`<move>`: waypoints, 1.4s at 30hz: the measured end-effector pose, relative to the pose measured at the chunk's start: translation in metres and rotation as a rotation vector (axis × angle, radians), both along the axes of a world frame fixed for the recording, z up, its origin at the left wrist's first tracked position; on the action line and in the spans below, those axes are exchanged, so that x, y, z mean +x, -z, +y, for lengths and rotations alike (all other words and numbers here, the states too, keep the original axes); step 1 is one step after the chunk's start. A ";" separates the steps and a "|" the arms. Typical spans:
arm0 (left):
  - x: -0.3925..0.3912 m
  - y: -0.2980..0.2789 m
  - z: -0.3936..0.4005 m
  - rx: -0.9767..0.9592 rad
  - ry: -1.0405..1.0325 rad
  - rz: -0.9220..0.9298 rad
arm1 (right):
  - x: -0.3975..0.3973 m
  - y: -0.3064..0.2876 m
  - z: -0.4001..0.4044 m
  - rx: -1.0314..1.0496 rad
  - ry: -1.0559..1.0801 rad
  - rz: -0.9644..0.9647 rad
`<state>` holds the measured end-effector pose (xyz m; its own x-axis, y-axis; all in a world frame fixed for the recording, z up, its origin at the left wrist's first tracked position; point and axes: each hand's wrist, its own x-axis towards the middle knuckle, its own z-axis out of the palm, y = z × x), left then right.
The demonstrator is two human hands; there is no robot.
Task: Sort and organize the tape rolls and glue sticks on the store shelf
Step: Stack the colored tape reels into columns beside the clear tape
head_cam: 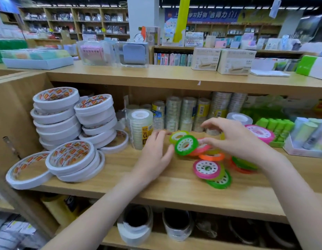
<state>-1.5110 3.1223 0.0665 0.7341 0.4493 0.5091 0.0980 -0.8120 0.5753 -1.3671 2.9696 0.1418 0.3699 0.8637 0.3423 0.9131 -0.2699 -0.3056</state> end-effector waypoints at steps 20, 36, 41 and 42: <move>0.008 -0.006 0.013 0.303 0.091 0.498 | -0.022 0.083 -0.036 0.150 0.011 0.114; -0.044 0.010 0.028 0.228 0.240 0.330 | -0.013 0.057 0.012 0.159 0.085 -0.064; -0.046 0.009 0.027 0.207 0.261 0.316 | -0.007 0.044 0.039 -0.089 0.150 -0.142; -0.047 0.008 0.026 0.158 0.239 0.265 | -0.006 0.043 0.045 -0.145 0.138 -0.144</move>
